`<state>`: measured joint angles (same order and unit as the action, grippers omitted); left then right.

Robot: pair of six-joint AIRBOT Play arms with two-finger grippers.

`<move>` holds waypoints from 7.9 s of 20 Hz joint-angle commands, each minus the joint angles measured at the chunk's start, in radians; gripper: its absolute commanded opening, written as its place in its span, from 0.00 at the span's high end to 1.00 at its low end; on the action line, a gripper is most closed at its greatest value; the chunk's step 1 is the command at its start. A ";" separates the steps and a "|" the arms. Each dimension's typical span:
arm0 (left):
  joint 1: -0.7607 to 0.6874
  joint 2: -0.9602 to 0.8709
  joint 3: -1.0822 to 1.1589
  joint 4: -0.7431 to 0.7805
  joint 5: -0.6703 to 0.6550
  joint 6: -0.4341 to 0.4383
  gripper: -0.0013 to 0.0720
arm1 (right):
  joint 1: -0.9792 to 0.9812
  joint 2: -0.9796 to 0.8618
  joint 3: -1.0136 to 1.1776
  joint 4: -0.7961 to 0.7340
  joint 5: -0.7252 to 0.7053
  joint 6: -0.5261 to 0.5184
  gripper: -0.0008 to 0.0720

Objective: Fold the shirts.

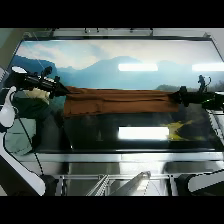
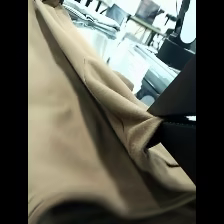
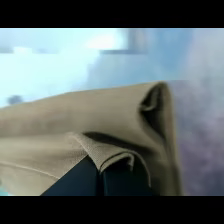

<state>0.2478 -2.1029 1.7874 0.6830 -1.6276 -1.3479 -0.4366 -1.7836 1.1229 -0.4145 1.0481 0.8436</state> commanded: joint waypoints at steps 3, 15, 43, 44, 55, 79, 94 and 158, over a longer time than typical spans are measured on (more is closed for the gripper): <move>-0.007 -0.097 0.121 -0.013 -0.083 -0.018 0.29 | 0.004 -0.027 0.037 -0.051 0.055 -0.032 0.77; 0.019 0.075 0.126 -0.108 -0.022 -0.021 0.96 | -0.034 -0.048 0.217 -0.369 0.165 0.242 0.16; -0.835 -0.192 0.293 -0.027 0.570 -0.127 0.96 | 0.025 0.089 0.661 0.049 0.792 0.237 0.97; -0.826 -0.189 0.282 -0.069 0.582 -0.125 0.96 | 0.055 0.088 0.661 0.052 0.790 0.257 0.97; -0.274 0.403 0.241 -0.578 -0.013 0.153 0.96 | 0.660 -0.058 0.658 -0.080 0.278 0.317 0.97; -0.142 0.677 -0.053 -0.493 -0.063 0.253 0.96 | 0.377 -0.172 0.551 -0.394 0.366 0.482 0.10; -0.142 0.677 -0.052 -0.495 -0.079 0.274 0.96 | 0.594 -0.352 0.544 -0.064 0.303 0.465 0.96; -0.183 1.298 -1.104 -0.099 0.224 0.241 0.96 | 0.407 0.810 -0.229 -0.453 0.235 0.409 0.97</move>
<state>0.0666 -0.8581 0.7620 0.5716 -1.4246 -1.1091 -0.0593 -0.9958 0.9318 -0.8818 1.3190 1.2556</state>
